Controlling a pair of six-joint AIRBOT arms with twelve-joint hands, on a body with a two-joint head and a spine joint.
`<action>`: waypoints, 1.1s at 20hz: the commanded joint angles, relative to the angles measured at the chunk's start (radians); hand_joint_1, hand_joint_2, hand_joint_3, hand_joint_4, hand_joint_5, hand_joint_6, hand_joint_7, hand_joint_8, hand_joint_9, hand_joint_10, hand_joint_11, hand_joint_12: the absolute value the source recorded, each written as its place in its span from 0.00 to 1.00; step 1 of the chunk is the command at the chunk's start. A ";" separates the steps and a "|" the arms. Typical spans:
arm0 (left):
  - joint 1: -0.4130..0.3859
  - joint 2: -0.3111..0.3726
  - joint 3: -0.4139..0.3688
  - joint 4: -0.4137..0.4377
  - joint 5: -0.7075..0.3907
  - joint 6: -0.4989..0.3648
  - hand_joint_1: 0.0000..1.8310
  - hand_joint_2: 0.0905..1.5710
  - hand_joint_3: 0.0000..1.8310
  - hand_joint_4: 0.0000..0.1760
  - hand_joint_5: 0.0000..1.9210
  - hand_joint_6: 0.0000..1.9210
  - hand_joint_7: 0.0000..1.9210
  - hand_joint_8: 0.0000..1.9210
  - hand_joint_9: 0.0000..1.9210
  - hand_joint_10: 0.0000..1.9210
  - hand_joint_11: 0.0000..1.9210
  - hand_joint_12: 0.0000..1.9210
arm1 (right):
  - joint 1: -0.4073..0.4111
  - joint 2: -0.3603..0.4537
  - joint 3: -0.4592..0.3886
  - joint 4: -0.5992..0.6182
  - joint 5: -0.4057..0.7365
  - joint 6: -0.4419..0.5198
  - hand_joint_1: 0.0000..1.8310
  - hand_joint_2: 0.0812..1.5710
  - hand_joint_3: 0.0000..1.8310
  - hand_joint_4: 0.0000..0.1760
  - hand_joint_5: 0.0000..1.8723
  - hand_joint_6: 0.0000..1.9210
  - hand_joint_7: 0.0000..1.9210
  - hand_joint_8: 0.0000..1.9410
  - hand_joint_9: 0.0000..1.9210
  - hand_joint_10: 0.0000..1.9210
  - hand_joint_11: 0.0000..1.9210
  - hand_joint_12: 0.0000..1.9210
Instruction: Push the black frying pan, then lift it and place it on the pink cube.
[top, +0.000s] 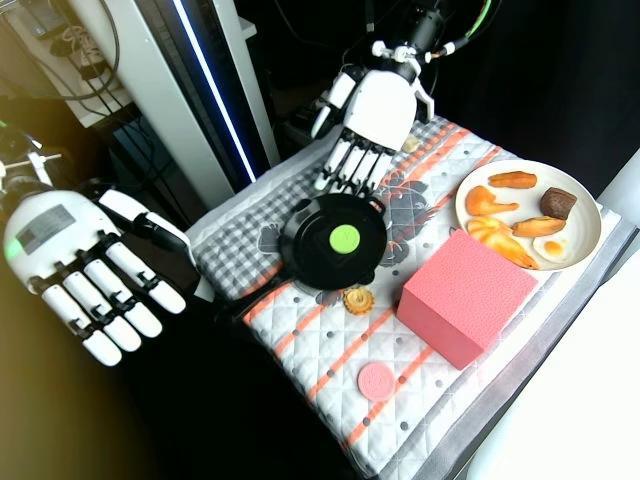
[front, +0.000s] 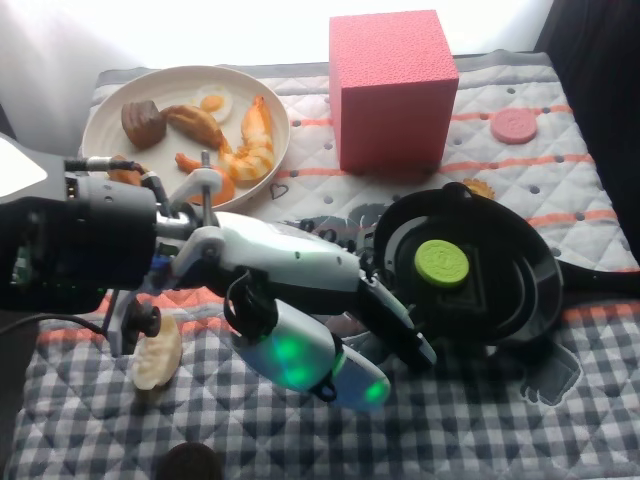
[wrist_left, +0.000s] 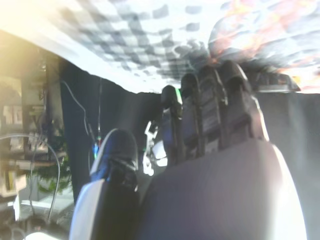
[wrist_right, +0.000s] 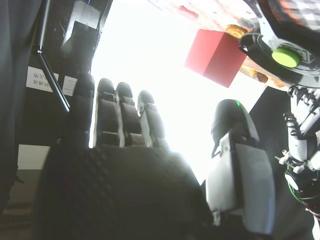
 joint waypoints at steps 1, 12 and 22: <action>-0.013 -0.006 0.003 -0.050 -0.026 0.000 0.13 0.84 0.00 0.24 0.25 0.01 0.22 0.01 0.16 0.03 0.00 0.28 | 0.002 0.002 0.007 0.005 0.126 0.002 0.10 0.76 0.00 0.29 0.00 0.00 0.00 0.00 0.00 0.00 0.00 0.00; -0.020 -0.091 0.043 -0.092 -0.043 0.053 0.11 0.81 0.00 0.28 0.23 0.01 0.19 0.00 0.15 0.02 0.00 0.29 | 0.002 0.002 0.008 0.003 0.126 0.002 0.10 0.77 0.00 0.30 0.00 0.00 0.00 0.00 0.00 0.00 0.00 0.00; -0.029 -0.138 0.074 -0.111 -0.013 0.086 0.20 0.82 0.01 0.50 0.28 0.01 0.24 0.01 0.20 0.02 0.00 0.34 | 0.002 0.002 0.008 0.001 0.126 0.003 0.13 0.78 0.00 0.25 0.00 0.00 0.00 0.00 0.00 0.00 0.00 0.00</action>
